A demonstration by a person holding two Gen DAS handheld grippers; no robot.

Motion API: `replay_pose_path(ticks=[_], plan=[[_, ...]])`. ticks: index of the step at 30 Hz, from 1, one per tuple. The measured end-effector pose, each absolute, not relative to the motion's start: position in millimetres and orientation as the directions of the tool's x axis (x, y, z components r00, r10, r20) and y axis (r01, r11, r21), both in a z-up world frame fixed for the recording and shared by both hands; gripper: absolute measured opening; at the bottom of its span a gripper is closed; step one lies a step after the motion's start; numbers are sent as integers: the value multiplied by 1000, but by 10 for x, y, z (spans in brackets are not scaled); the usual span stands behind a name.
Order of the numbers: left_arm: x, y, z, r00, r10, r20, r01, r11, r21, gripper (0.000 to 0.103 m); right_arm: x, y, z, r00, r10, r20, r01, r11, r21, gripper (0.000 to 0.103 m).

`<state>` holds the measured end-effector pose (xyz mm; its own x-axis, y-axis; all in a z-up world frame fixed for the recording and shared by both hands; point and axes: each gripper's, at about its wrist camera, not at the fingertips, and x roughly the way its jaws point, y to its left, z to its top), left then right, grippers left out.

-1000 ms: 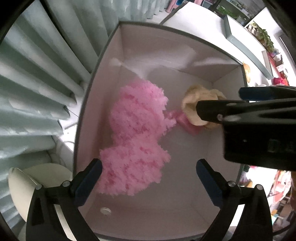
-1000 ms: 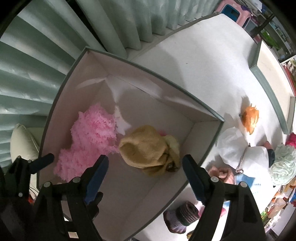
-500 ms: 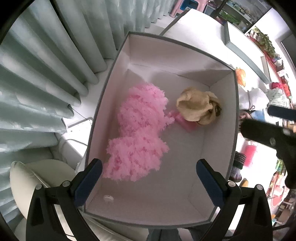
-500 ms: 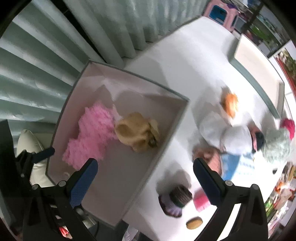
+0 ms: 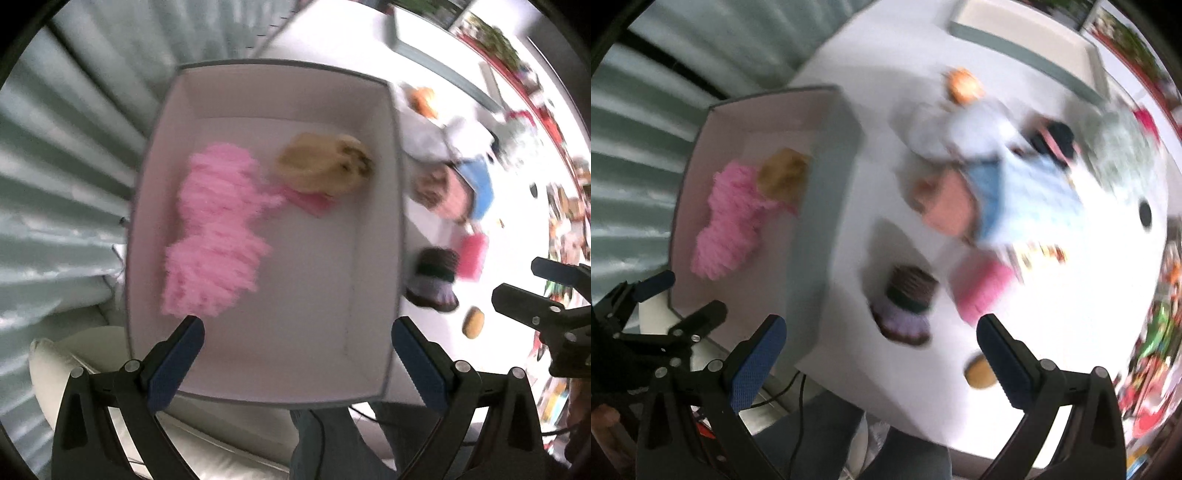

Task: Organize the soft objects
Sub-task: 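Move both tools back toward the table items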

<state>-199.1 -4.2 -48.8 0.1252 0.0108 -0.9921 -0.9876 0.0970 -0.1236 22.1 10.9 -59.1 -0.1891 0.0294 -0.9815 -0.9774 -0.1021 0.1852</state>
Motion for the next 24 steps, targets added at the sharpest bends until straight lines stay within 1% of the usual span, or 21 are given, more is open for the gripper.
replay_pose_path(ticks=[5,9,14,20,24], plan=[[-1562,-137,-452,144,-22,-989,-967,209,-145,102,790,-232,-772,-199,6,-980,-979,43,199,103],[-1256,-192,-416,152,-41,-987,-943,294,-158,102,1300,-504,-964,-212,-23,-977,-958,203,203,103],[-809,-254,-448,132,-64,-989,-912,383,-146,102,1729,-785,-1157,-241,-48,-969,-913,348,210,103],[-367,-236,-620,97,-85,-992,-897,423,-124,102,1960,-1004,-1278,-244,-70,-967,-896,398,197,103],[-194,-195,-758,46,-66,-997,-908,414,-69,102,2028,-1084,-1354,-216,-86,-973,-911,376,169,103]])
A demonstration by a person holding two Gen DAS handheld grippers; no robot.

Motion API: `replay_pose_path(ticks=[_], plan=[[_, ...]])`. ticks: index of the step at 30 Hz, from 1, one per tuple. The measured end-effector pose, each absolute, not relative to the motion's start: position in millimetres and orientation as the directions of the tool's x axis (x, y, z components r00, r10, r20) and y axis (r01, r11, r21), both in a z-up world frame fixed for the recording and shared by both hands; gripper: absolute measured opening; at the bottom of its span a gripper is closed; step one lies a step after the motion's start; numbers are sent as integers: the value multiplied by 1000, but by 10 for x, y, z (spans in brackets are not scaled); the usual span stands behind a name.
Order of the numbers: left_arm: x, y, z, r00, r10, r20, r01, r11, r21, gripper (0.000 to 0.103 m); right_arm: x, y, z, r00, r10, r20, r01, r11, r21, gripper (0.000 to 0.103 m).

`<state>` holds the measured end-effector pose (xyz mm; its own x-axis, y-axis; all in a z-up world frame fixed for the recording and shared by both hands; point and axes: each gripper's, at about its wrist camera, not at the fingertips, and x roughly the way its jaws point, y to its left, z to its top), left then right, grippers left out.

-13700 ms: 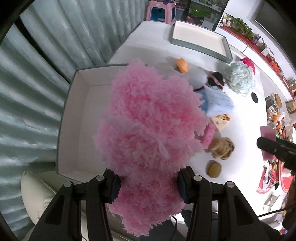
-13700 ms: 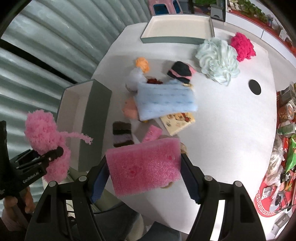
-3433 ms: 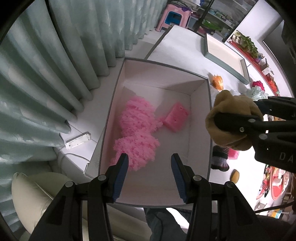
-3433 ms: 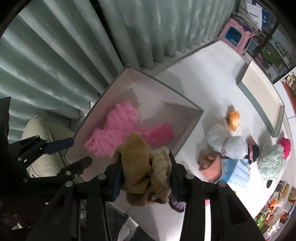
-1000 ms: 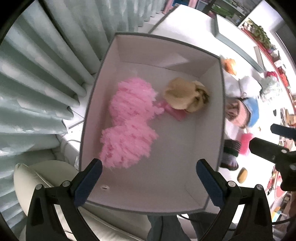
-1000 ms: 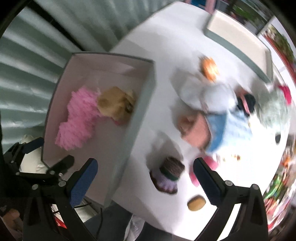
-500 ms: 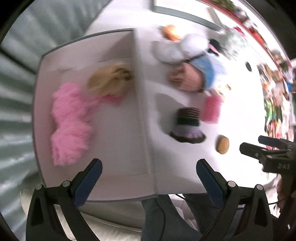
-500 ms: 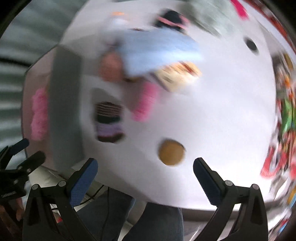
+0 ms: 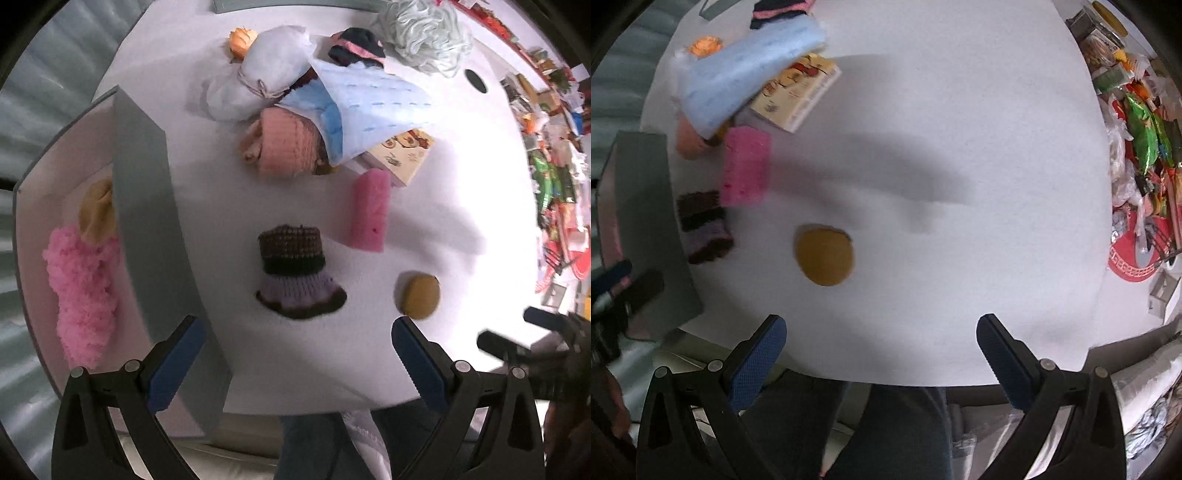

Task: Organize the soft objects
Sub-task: 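Move both tools back toward the table items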

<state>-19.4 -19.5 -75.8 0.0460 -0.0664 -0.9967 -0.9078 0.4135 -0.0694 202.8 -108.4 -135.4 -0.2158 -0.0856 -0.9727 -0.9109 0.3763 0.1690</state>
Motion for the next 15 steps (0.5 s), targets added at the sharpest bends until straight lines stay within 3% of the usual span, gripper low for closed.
replay_pose_path(ticks=[15], plan=[[1,-54,-1505,-92,-26,-995,-927,366,76,102,1290,-866,-1839,-26,20,-999,-999,-32,26,103]])
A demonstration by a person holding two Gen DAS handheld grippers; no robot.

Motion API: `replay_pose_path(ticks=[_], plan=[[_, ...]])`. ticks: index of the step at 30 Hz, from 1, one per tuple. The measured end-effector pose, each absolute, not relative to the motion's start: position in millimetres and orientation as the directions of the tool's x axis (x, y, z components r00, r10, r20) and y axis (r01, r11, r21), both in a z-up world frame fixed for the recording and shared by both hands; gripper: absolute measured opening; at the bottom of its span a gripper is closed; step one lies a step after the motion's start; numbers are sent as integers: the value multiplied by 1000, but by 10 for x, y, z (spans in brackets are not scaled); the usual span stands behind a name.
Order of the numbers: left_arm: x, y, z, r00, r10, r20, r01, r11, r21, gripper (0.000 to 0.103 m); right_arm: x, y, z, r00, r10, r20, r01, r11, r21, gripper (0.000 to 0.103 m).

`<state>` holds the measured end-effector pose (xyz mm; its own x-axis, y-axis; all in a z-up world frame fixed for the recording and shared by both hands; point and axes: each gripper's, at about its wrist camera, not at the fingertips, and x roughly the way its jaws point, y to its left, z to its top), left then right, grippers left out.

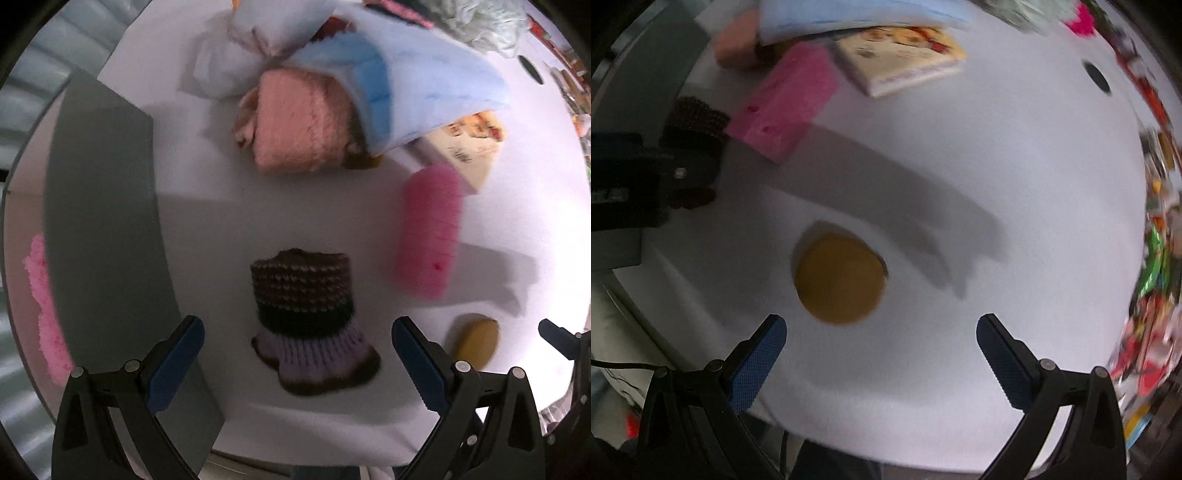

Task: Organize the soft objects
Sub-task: 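Move both tools back toward the table items, then grasp the brown knit cup with the left tool while the right tool grasps the brown round pouch, then carry the knit cup and round pouch with both tools over the white box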

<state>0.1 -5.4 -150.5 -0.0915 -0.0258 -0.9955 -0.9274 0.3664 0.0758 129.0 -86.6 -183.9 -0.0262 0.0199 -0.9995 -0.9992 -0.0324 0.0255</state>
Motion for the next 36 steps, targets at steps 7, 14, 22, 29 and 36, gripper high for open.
replay_pose_path(ticks=[7,14,22,29,36], plan=[[43,27,-1774,-99,-46,-994,-940,333,78,103,1045,-708,-1987,-23,55,-998,-989,-144,15,103],[-59,135,-1850,2,-69,-998,-965,262,-20,103,959,-662,-1952,-29,86,-996,-984,-176,13,103],[-60,28,-1847,5,-53,-999,-970,244,-17,103,1041,-889,-1953,-30,98,-995,-984,-179,12,103],[-64,-82,-1772,-14,-106,-994,-967,254,-13,84,1080,-835,-1904,-27,88,-996,-985,-171,11,86],[-71,-230,-1633,-30,-114,-993,-948,317,-8,43,1086,-849,-1819,-16,51,-999,-985,-174,7,52]])
